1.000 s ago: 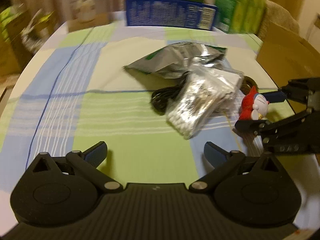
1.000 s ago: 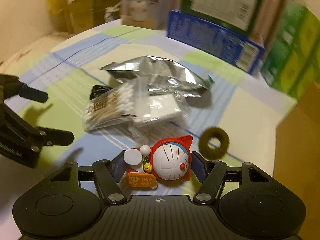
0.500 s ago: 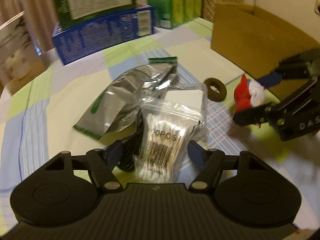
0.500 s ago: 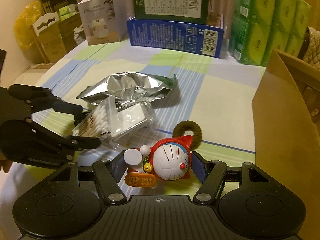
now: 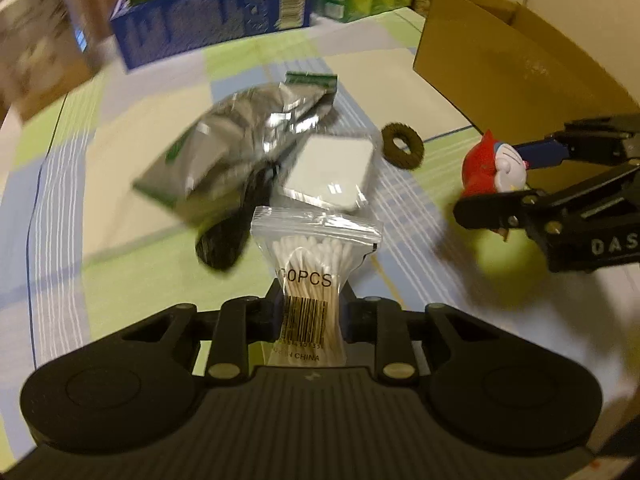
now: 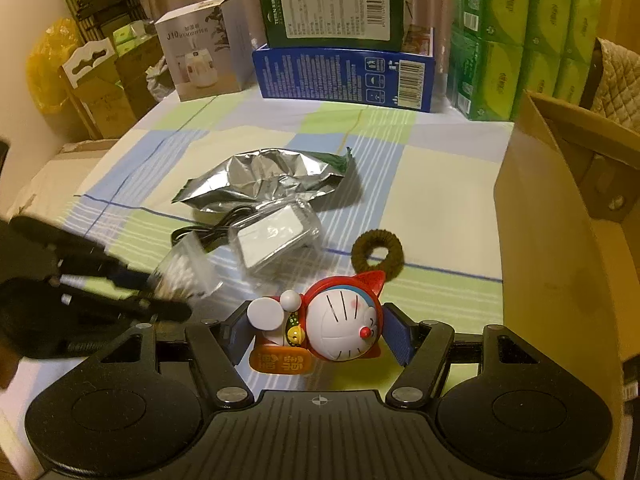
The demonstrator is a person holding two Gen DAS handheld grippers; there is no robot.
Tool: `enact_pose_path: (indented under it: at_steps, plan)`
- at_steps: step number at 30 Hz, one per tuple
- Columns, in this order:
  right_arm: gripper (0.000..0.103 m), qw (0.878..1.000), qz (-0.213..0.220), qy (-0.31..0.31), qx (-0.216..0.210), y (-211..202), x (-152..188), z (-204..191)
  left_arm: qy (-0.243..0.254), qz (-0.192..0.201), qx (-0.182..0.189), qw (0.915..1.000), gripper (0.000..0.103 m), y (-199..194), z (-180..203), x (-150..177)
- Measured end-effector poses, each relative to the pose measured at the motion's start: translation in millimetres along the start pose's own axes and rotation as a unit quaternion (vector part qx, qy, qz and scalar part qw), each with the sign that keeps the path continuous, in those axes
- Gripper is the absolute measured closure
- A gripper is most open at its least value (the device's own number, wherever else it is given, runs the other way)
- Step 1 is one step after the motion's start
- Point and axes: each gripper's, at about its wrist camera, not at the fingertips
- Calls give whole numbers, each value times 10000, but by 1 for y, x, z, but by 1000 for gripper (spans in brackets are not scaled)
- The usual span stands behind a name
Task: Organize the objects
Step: 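Carry the swab bag and Doraemon figure over the cardboard box with both tools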
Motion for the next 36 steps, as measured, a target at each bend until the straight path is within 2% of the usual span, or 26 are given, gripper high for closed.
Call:
enact_pose_path:
  at_steps: [4, 12, 22, 28, 36]
  plan:
    - [39, 9999, 37, 102, -43, -22, 5, -5, -266, -36, -17, 9996, 81, -22, 12, 12]
    - [39, 9994, 221, 277, 33, -81, 15, -8, -820, 229, -399, 9956, 81, -77, 40, 21]
    - [39, 9975, 559, 382, 222, -162, 30, -1, -1565, 689, -265, 9849, 81, -138, 85, 32]
    - [39, 9956, 675, 531, 375, -197, 40, 15, -1561, 906, -188, 9834, 81, -162, 118, 26]
    - [39, 9922, 833, 682, 624, -230, 48, 41, -1335, 1046, -12, 9855, 81, -171, 159, 8]
Point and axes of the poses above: each gripper's, at about its wrist camera, not at the fingertips, and y roughly the way its jaws point, z to its right, x to its underside, and after that the axes turned 8 degrees about z, right-handed
